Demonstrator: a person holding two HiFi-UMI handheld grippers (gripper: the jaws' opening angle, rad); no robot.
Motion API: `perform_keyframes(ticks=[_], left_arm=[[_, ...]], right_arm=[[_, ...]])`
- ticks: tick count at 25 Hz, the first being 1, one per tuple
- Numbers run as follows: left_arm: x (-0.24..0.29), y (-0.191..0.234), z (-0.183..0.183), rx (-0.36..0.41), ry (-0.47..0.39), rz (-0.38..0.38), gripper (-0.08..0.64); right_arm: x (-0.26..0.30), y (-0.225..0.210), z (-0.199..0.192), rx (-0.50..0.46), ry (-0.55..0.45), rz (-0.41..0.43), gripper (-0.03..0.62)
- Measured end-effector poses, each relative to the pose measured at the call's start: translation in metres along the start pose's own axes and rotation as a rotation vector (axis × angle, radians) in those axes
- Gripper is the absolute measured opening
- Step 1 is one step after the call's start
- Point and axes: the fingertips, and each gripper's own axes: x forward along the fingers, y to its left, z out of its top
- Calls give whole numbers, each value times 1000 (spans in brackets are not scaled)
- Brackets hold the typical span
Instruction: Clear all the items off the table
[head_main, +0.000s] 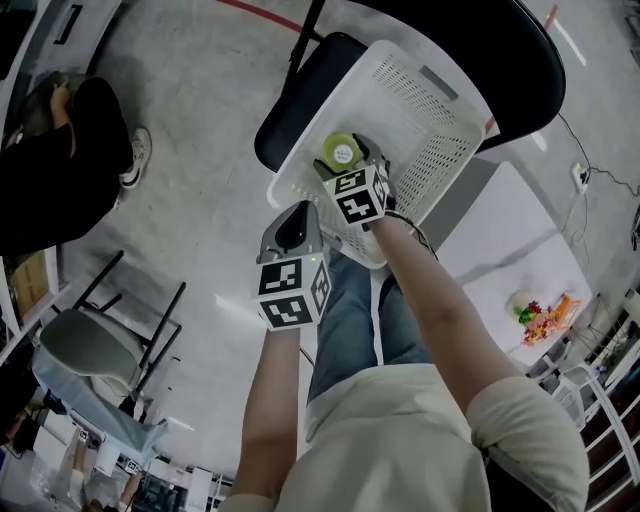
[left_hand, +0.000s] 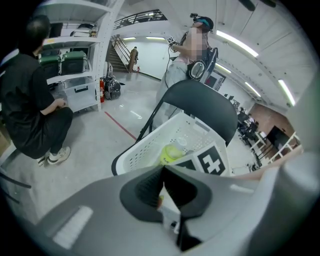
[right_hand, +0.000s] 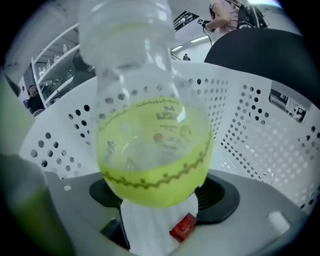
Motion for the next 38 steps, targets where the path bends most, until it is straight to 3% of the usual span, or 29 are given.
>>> perform_keyframes(ticks=[29,38], left_arm=[[-35,-44,19,87,-27,-66,8],[-34,-71,23,160,-14,-107,8]], right_arm=[[-140,-9,50,60,-151,-88,392],[-205,-13,45,42,-216,-135,243]])
